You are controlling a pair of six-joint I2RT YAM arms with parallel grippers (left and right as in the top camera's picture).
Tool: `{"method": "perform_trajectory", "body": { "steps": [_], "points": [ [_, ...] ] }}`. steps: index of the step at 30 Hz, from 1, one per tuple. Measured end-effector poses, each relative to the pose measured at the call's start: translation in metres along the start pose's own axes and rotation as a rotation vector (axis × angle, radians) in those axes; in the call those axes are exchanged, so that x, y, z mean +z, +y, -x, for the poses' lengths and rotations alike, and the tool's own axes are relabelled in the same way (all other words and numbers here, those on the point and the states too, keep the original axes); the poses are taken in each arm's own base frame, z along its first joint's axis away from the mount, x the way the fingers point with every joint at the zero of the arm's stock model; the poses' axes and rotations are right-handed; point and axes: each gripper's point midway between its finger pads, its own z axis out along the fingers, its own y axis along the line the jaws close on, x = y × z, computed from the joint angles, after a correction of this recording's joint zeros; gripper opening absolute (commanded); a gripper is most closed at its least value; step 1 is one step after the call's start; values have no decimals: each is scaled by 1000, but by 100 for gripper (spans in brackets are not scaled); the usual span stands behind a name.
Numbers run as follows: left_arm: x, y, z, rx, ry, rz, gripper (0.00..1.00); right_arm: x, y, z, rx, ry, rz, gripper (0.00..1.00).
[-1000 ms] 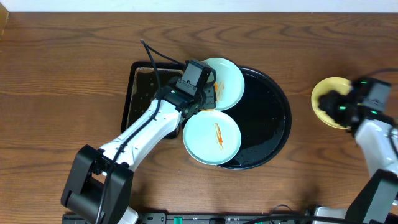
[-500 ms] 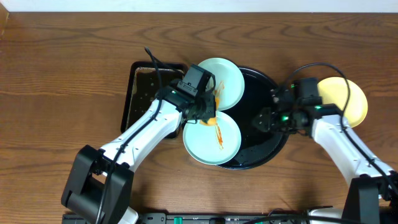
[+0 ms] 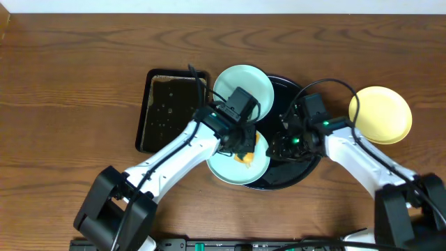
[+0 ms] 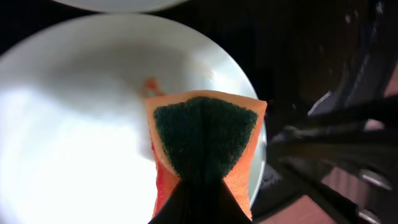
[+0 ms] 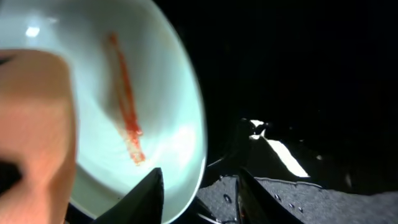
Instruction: Clean dirty plates on tray and stack at the side
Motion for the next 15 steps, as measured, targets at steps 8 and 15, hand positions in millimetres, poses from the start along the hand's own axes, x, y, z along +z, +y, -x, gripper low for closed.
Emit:
{"method": "perform_trajectory", "body": {
  "steps": [8, 15],
  "points": [
    [1, -6, -5, 16, 10, -8, 8, 17, -5, -1, 35, 36, -3, 20],
    [2, -7, -6, -10, 12, -8, 7, 17, -6, 0, 57, 33, -9, 15]
  ]
}}
